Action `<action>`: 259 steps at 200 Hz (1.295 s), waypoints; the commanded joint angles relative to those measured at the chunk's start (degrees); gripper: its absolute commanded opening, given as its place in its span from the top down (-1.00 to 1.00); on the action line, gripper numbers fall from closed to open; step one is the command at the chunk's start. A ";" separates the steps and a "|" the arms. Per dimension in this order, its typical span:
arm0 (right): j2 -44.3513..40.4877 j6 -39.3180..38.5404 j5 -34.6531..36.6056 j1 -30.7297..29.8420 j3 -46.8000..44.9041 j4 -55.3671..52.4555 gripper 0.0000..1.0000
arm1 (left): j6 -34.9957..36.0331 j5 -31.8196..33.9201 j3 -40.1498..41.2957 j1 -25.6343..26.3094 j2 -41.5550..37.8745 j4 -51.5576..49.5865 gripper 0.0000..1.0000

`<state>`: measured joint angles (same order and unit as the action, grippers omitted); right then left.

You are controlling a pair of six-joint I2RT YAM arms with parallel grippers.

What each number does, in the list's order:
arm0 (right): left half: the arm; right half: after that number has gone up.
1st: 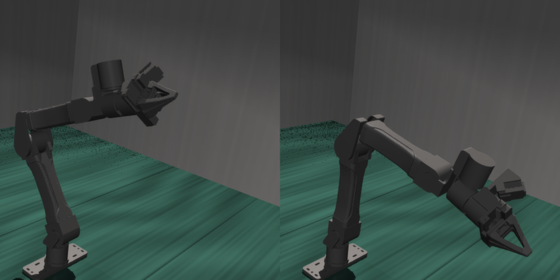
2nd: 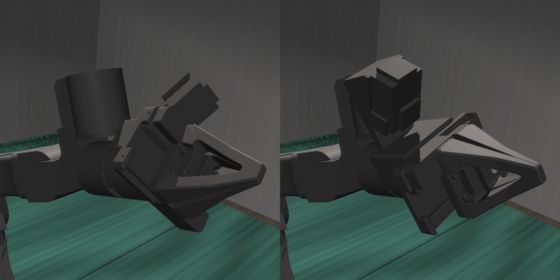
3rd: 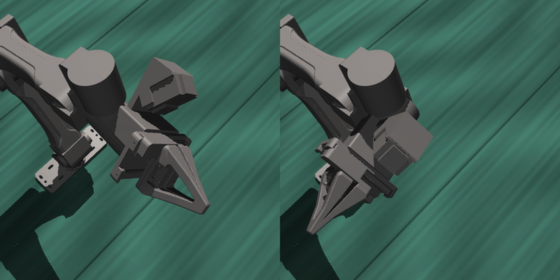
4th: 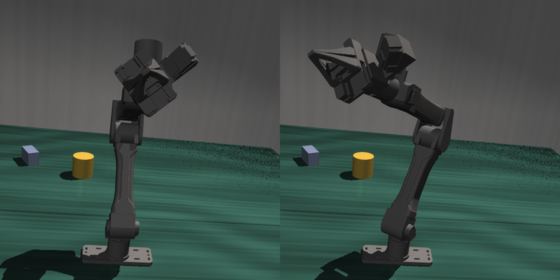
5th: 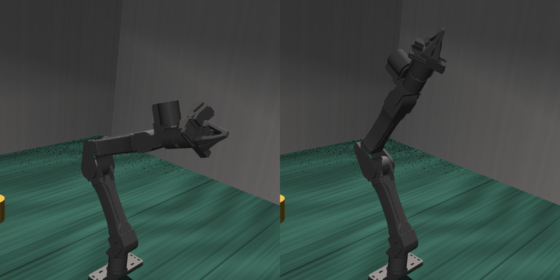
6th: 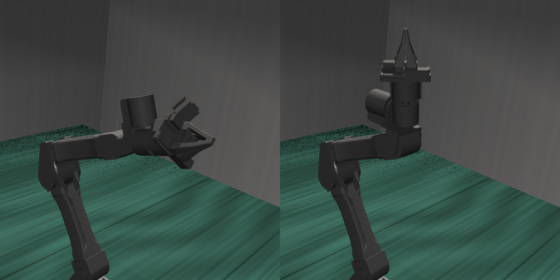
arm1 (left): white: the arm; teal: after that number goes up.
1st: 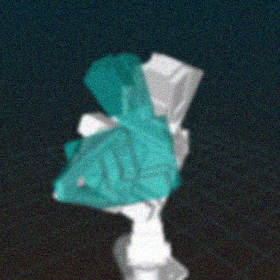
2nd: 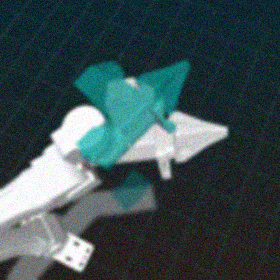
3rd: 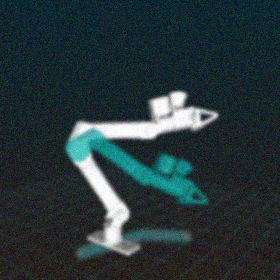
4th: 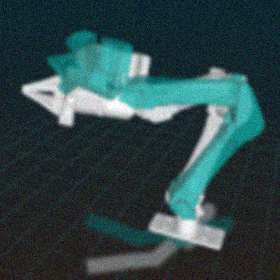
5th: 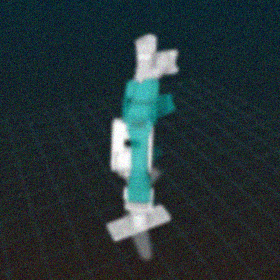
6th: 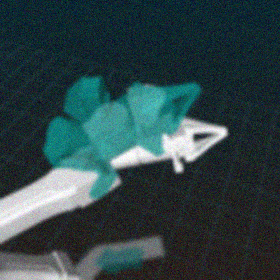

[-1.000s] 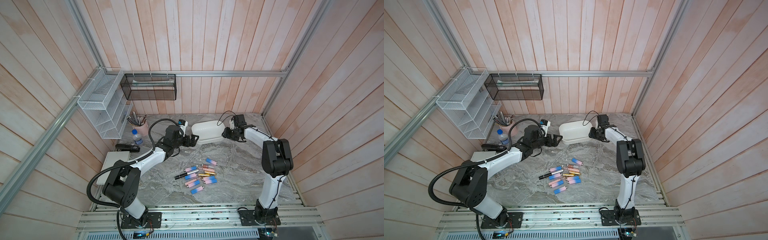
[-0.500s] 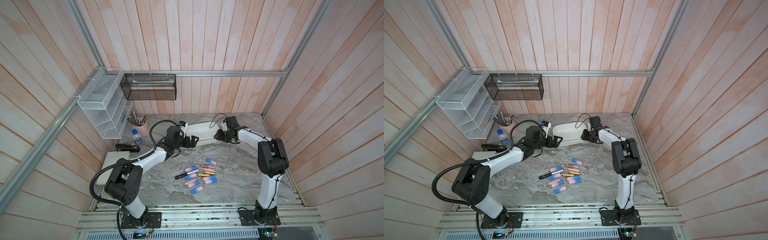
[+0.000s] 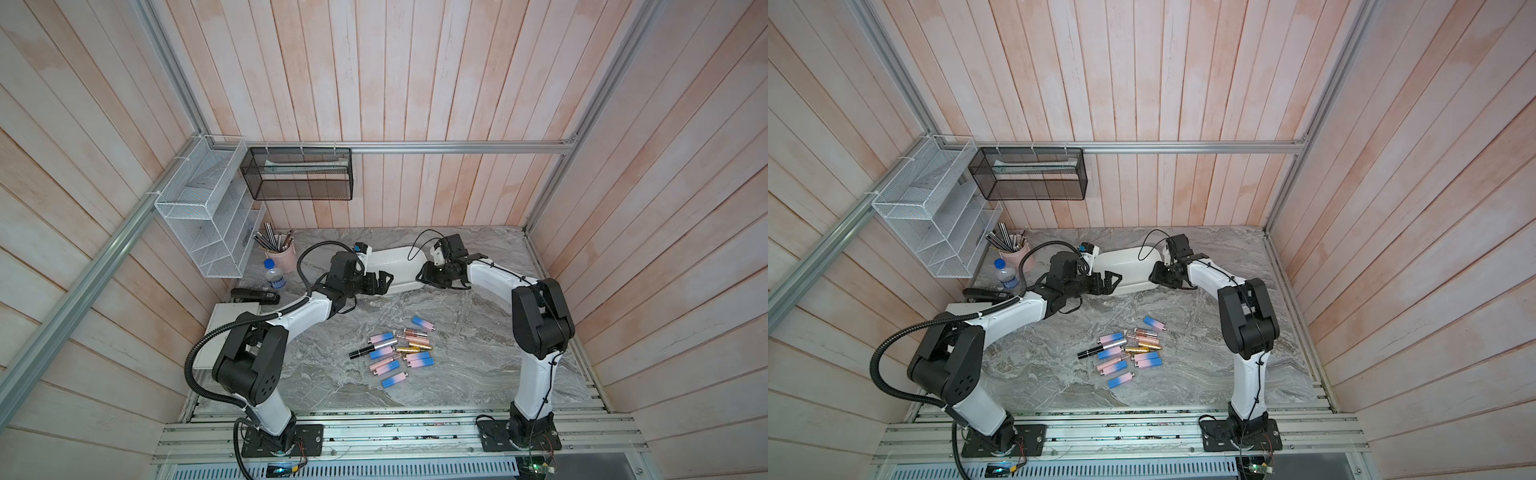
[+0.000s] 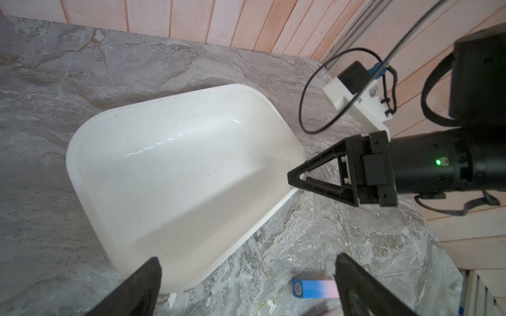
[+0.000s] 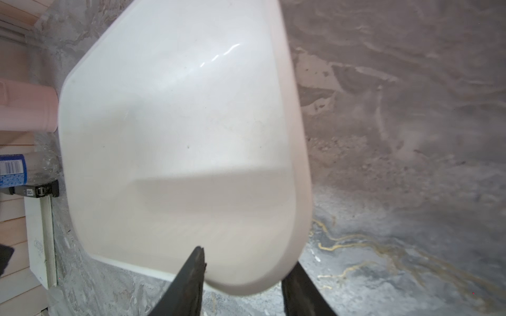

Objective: Put the lipstick into the storage box
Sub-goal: Move the storage box to the center of the board.

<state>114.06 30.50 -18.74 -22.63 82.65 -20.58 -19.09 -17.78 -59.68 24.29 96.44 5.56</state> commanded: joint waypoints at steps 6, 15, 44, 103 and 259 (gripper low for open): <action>-2.98 0.96 -2.38 -1.80 -1.64 -0.62 0.08 | 0.69 -0.61 1.98 -1.66 -0.03 0.34 -1.00; -3.73 1.05 -2.52 -1.80 -2.04 -0.69 0.08 | 0.73 -0.44 2.27 -1.96 0.21 -0.20 -1.00; -7.16 0.32 -0.92 -1.79 -3.00 -1.34 0.07 | 1.73 0.67 2.27 -2.23 1.25 -2.35 -1.00; -10.93 -3.20 4.96 -1.71 -2.15 -5.50 0.05 | -0.37 -0.13 5.12 -2.69 2.64 -1.00 -0.99; -22.59 -9.06 12.00 -4.20 -15.69 -10.78 0.06 | 4.32 -2.60 -6.08 -5.02 14.32 -3.34 -0.96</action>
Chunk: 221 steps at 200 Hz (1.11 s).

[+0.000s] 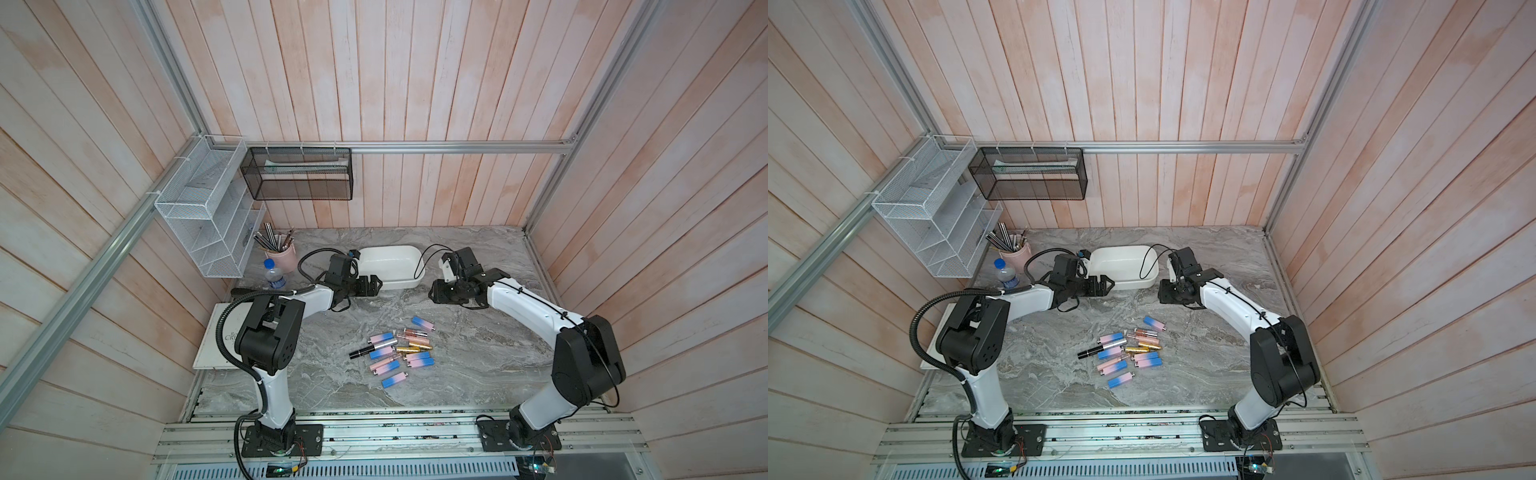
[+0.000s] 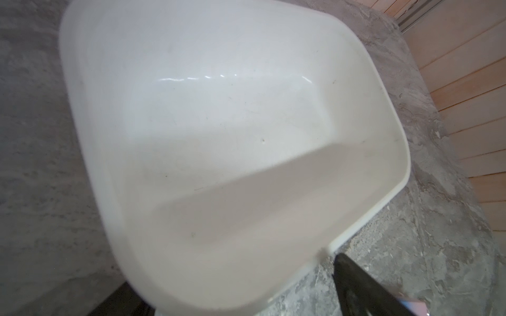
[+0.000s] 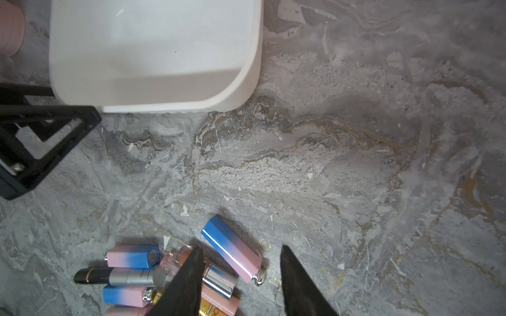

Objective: Put the lipstick into the storage box
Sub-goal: Move the storage box to the center of the board, then pick up the lipstick at the center of the board.

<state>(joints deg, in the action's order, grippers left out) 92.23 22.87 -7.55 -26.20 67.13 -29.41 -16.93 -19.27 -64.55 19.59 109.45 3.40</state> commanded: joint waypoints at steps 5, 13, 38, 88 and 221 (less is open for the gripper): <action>-0.74 -1.73 0.58 -0.78 -0.16 -2.01 0.05 | 2.16 -1.39 -1.27 -0.36 1.23 -1.41 -0.96; -0.69 -2.15 0.20 -1.09 -0.07 -1.99 0.06 | 2.16 -2.04 -1.21 -0.37 0.78 -1.80 -0.96; 0.42 -3.97 0.37 -2.64 0.38 -2.49 0.05 | 0.62 -5.84 0.90 -0.35 -2.41 -1.90 -0.96; 7.40 -7.73 4.20 -7.80 1.83 -3.95 0.09 | 1.13 -3.41 6.83 -0.38 -12.68 -4.01 -1.00; 12.28 -10.67 3.54 -8.80 1.73 -2.61 0.04 | 6.23 6.84 8.72 -0.96 -30.26 -8.14 -1.00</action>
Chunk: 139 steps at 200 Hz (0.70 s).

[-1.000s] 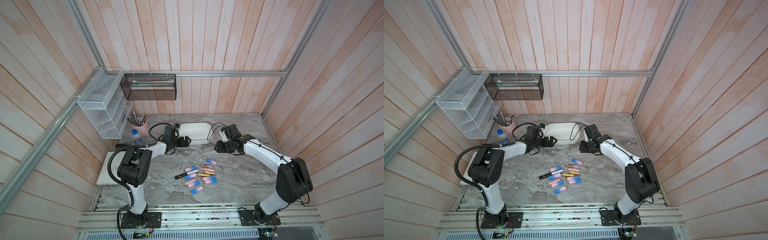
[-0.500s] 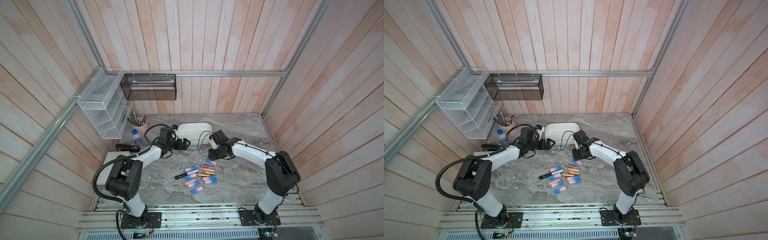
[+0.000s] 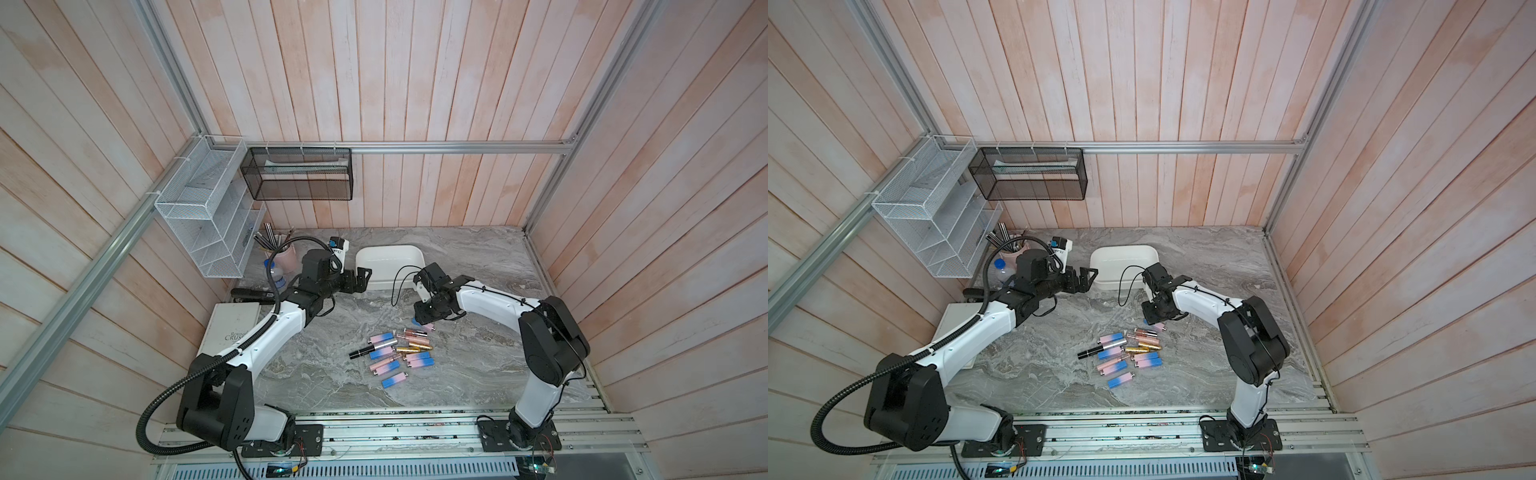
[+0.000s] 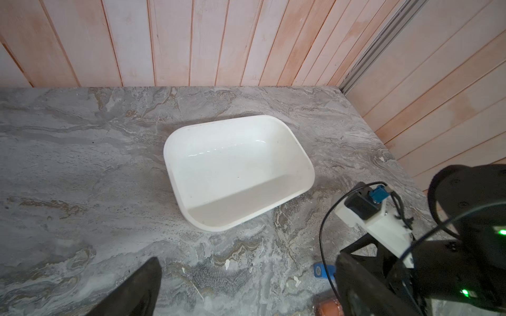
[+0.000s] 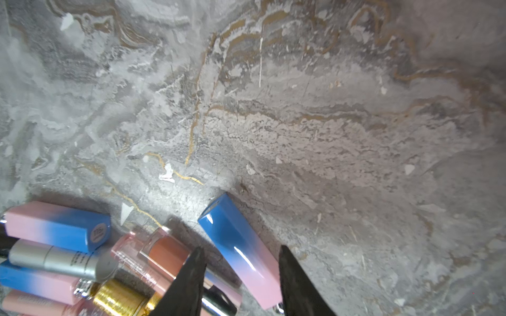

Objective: Put the lipstick into the storage box
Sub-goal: Pick up the lipstick at the center of the board.

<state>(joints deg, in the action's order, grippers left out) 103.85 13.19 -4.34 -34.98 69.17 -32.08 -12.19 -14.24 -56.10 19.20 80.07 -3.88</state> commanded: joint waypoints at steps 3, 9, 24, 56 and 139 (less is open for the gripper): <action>0.67 -0.98 0.21 0.02 -0.52 0.21 0.04 | 1.47 1.89 0.25 -0.63 -0.91 -0.87 -1.00; 0.65 -0.98 0.21 0.02 -0.74 0.32 0.04 | 1.45 2.00 0.12 -0.66 -0.89 -0.87 -1.00; 0.58 -1.08 0.20 0.08 -1.40 0.78 0.03 | 1.24 2.03 0.06 -0.75 -0.64 -0.78 -0.99; 0.47 -0.89 0.12 0.63 -3.10 1.94 0.00 | 1.12 2.02 -0.31 -0.77 -0.14 -0.81 -1.00; 2.79 -1.77 -0.14 1.23 -3.89 2.23 0.16 | 0.04 2.73 0.69 -0.86 -0.04 -0.25 -0.99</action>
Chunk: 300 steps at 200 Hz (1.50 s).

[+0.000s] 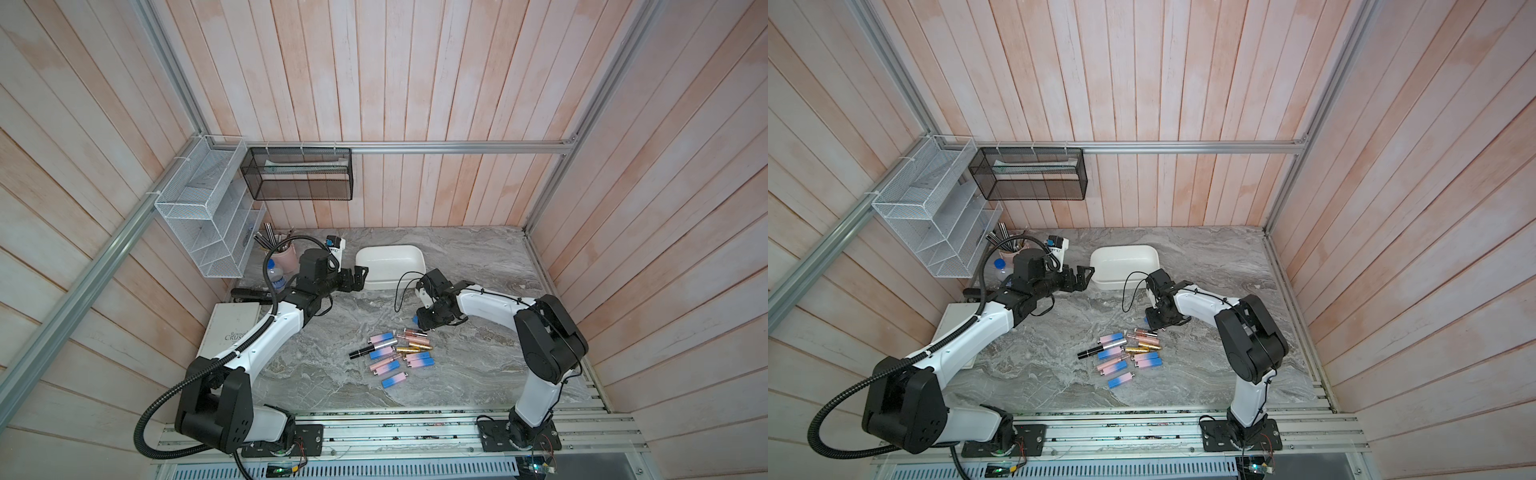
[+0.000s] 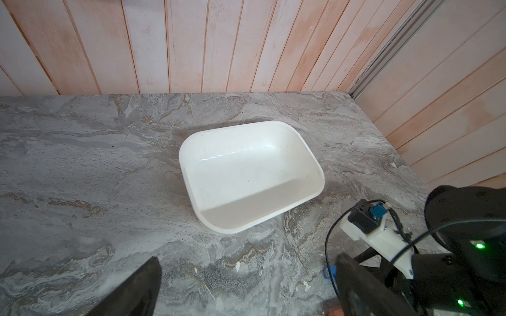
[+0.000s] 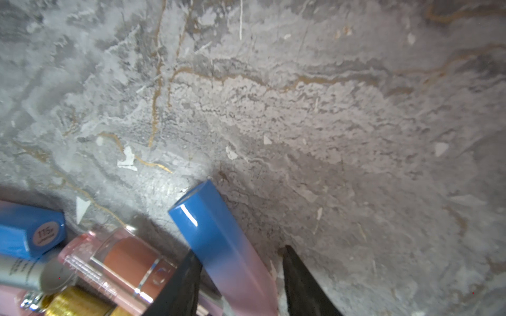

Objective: Put the lipstick into the storage box
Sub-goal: Pick up the lipstick at the center of the board, then place the lipstick in the storage box.

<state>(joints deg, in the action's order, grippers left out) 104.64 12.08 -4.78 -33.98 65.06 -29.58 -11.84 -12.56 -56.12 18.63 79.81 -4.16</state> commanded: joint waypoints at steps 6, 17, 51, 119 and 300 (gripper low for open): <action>2.23 -0.65 0.34 0.15 0.35 -0.41 0.26 | -0.44 1.05 0.66 -0.25 0.26 0.12 -1.00; 2.33 -0.65 0.31 0.14 0.55 -0.64 0.42 | -0.57 1.20 0.69 -0.30 0.26 0.23 -1.00; 0.93 -1.07 0.60 0.15 1.58 -2.26 0.66 | -0.58 1.61 0.48 -0.28 0.41 -0.04 -1.00; -2.28 -2.21 1.39 0.17 12.90 -10.22 0.71 | -1.51 3.10 0.00 -0.26 1.22 0.55 -0.99; 26.27 -6.54 -1.70 7.48 53.32 -12.47 0.70 | -1.92 1.66 -4.08 -0.36 3.95 -0.05 -1.00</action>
<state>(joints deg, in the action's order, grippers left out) 127.90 6.26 -4.75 -28.27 113.45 -40.60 -13.19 -10.07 -57.82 18.52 82.59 -4.16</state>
